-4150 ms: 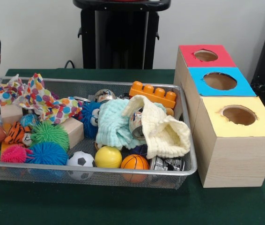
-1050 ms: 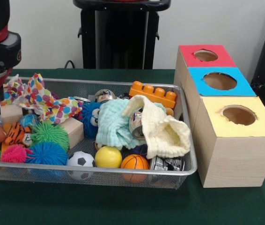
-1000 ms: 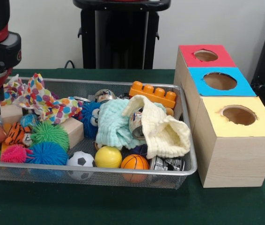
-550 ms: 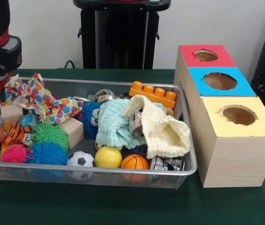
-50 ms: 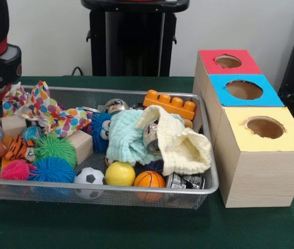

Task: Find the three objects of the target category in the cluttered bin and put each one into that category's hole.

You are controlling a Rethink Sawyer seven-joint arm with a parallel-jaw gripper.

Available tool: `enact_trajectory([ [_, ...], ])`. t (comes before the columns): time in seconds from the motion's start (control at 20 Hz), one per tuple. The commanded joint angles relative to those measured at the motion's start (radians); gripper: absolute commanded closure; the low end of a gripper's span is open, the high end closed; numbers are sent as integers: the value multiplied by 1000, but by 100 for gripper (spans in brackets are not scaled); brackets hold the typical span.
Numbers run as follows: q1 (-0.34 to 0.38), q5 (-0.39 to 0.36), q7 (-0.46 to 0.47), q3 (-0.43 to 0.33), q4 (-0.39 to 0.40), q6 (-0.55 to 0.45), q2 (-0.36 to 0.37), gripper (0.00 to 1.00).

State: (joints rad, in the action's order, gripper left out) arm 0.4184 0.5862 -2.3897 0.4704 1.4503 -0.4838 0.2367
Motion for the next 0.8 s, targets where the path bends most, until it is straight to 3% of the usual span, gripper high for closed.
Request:
enact_trajectory([
  [0.05, 42, 8, -123, -146, -11, 67, -102, 0],
  [0.8, 49, -39, -82, -130, -49, 71, -122, 0],
])
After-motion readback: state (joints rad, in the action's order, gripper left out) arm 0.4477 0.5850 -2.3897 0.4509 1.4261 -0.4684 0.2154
